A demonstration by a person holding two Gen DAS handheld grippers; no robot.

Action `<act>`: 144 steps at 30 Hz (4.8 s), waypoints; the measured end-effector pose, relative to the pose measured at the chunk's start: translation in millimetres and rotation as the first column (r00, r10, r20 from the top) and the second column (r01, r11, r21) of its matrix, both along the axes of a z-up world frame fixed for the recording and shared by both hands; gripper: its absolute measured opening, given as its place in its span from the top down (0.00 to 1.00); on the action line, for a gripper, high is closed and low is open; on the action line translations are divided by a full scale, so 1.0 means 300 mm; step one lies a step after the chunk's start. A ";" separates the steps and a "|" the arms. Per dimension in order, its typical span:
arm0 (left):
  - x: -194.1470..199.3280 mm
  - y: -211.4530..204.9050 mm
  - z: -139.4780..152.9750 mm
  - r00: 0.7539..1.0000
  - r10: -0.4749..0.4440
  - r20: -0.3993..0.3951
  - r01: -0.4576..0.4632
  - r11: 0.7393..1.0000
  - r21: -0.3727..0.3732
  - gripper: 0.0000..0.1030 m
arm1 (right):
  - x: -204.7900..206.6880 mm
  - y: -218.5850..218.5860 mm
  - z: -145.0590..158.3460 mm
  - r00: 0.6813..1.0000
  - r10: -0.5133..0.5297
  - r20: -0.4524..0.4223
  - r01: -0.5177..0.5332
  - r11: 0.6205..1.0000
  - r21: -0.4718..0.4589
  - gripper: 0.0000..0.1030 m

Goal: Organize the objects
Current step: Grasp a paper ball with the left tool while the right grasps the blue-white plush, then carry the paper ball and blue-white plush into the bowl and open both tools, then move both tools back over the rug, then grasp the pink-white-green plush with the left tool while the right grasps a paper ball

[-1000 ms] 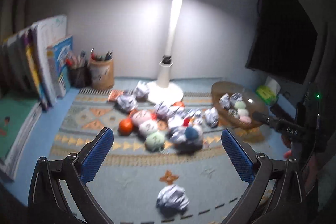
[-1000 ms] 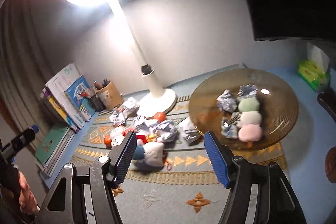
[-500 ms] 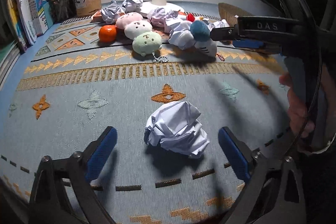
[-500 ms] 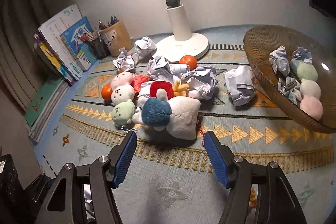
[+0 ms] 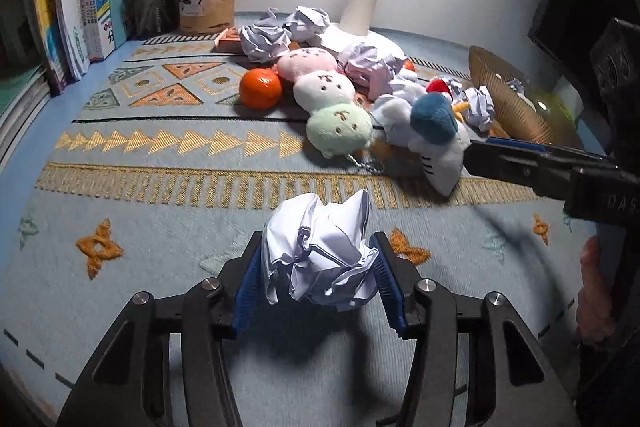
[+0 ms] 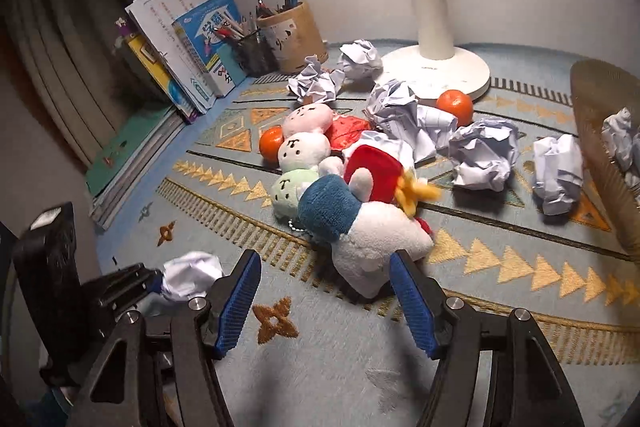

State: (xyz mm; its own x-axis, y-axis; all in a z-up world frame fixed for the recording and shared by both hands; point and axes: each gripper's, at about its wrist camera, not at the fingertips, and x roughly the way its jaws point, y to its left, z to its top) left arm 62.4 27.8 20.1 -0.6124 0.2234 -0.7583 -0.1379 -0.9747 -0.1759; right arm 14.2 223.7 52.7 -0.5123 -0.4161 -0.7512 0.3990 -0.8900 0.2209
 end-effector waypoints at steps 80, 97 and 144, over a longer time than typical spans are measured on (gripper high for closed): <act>-0.468 0.951 0.272 0.923 -0.337 -0.186 0.344 0.939 0.006 0.26 | -0.111 0.979 0.206 0.735 -0.677 -0.047 0.669 0.734 -0.114 0.36; -0.070 0.166 0.442 0.951 -0.043 -0.306 0.063 0.996 0.056 0.07 | 0.111 0.451 0.349 0.908 -0.373 -0.192 0.324 0.914 -0.243 0.16; -0.248 0.060 0.037 0.999 -0.035 -0.012 0.037 0.990 0.134 0.60 | 0.002 0.105 0.021 0.989 -0.091 -0.116 0.088 0.996 -0.034 0.50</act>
State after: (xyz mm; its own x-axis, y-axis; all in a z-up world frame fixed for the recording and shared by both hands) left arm -11.9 45.7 31.3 -0.6094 0.3449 -0.7139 -0.1750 -0.9367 -0.3032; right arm 14.9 255.3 59.1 -0.6324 -0.3852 -0.6721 0.3426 -0.9172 0.2033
